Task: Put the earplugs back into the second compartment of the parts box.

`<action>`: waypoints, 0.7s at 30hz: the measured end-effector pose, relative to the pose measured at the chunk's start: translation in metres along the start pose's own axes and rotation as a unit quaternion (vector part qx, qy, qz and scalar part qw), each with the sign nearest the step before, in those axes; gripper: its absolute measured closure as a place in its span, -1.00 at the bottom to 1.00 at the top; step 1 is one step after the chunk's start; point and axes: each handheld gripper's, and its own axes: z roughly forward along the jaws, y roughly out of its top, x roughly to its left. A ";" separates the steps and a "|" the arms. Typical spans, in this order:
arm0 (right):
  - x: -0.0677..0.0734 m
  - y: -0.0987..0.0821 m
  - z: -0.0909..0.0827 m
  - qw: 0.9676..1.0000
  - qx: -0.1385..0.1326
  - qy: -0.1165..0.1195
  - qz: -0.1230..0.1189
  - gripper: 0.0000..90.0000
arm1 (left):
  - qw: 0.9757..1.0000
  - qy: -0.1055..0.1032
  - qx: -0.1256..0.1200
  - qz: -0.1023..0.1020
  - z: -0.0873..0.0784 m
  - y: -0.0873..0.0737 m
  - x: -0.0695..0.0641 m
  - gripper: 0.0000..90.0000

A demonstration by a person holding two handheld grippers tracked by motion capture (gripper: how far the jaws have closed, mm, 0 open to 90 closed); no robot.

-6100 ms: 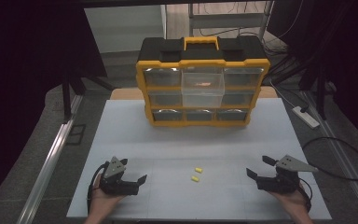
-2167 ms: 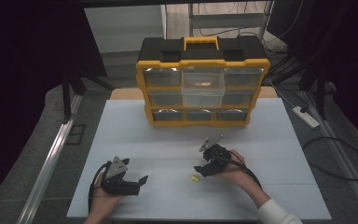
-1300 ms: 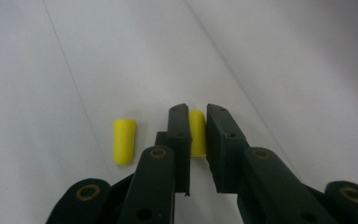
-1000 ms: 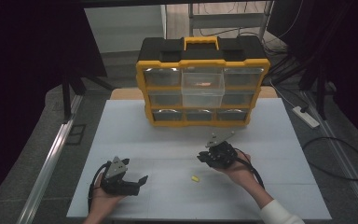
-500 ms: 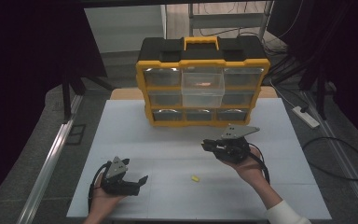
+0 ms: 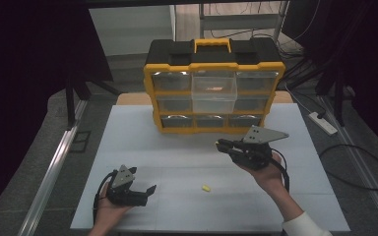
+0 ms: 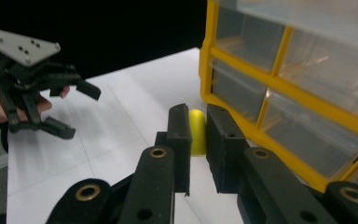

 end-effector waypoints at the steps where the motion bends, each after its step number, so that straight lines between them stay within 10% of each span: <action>1: 0.000 0.002 -0.002 1.000 -0.004 0.000 0.000 0.77 | 1.000 0.000 0.000 0.000 0.000 0.000 0.000 -0.90; 21: -0.012 0.048 -0.035 0.996 -0.084 -0.021 0.015 0.77 | 1.000 0.000 -0.004 -0.001 -0.002 0.000 -0.001 -0.90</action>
